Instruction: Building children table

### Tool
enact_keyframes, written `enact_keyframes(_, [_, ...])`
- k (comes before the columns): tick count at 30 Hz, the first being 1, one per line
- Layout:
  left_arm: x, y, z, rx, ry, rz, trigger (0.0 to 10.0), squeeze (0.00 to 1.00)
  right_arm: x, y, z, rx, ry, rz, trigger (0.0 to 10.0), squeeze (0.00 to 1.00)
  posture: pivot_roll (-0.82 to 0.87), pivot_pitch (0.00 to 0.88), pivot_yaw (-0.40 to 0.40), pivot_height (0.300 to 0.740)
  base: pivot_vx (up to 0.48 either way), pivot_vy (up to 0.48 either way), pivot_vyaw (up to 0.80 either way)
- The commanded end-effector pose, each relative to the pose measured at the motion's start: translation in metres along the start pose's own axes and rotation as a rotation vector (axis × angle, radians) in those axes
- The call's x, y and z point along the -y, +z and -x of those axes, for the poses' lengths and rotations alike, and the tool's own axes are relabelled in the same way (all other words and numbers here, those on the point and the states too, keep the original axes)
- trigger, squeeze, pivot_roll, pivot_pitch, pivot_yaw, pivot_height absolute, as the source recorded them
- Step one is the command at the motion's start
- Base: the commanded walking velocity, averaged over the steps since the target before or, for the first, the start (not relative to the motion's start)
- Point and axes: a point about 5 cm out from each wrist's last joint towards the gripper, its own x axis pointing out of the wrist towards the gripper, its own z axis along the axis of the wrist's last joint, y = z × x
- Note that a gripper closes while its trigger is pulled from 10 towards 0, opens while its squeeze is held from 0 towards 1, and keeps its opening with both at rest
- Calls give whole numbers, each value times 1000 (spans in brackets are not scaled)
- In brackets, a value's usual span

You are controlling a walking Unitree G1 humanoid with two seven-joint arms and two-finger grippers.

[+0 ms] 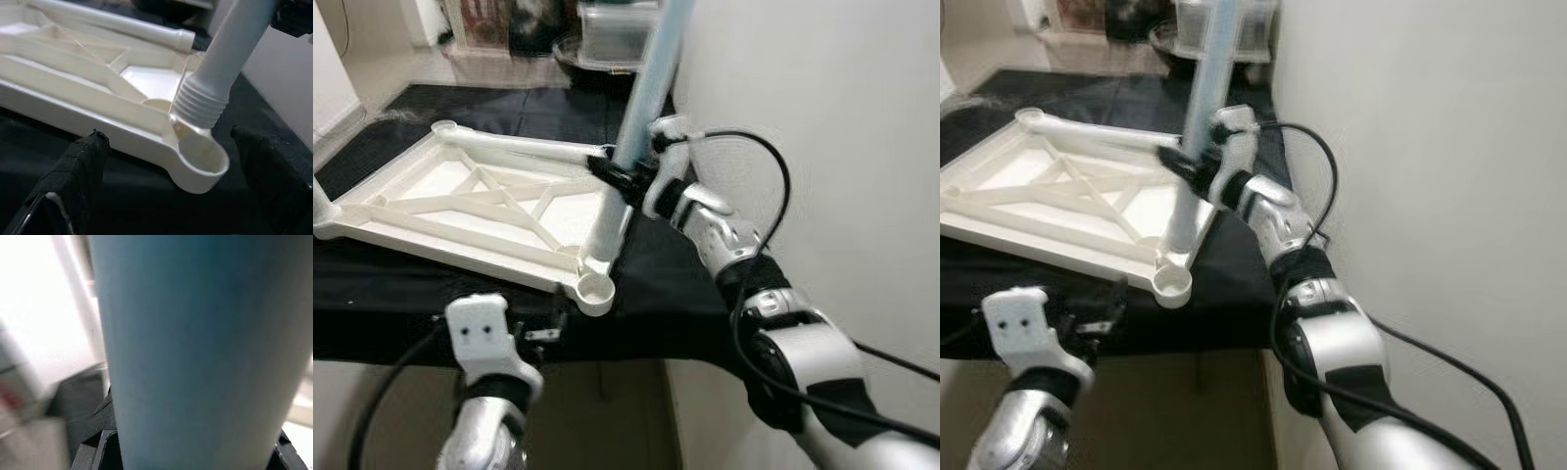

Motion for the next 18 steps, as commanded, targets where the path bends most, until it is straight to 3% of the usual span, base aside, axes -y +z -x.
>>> enact_keyframes(1, [-1, 0, 4, -7, 19, -3, 10000, 0, -8, 6, -4, 3, 109, -11, 10000, 0, 27, 245, -78, 740, 0, 0, 0])
enact_keyframes(3, [1, 0, 8, -15, 27, 3, 10000, 0, -14, 5, 1, -48, 317, -24, 10000, 0, 33, 258, -72, 740, 0, 0, 0])
enact_keyframes(5, [3, 1, 10, -21, 22, 5, 10000, 0, -16, 4, 4, -82, 409, -20, 10000, 0, 35, 265, -68, 740, 0, 0, 0])
enact_keyframes(15, [7, 1, 12, -29, 14, 9, 10000, 0, -19, 7, 2, -71, 454, 22, 10000, 0, 36, 273, -65, 740, 0, 0, 0])
enact_keyframes(18, [10, -1, 14, -38, 12, 18, 10000, 0, -25, 19, -4, -26, 513, 82, 10000, 0, 38, 277, -61, 740, 0, 0, 0])
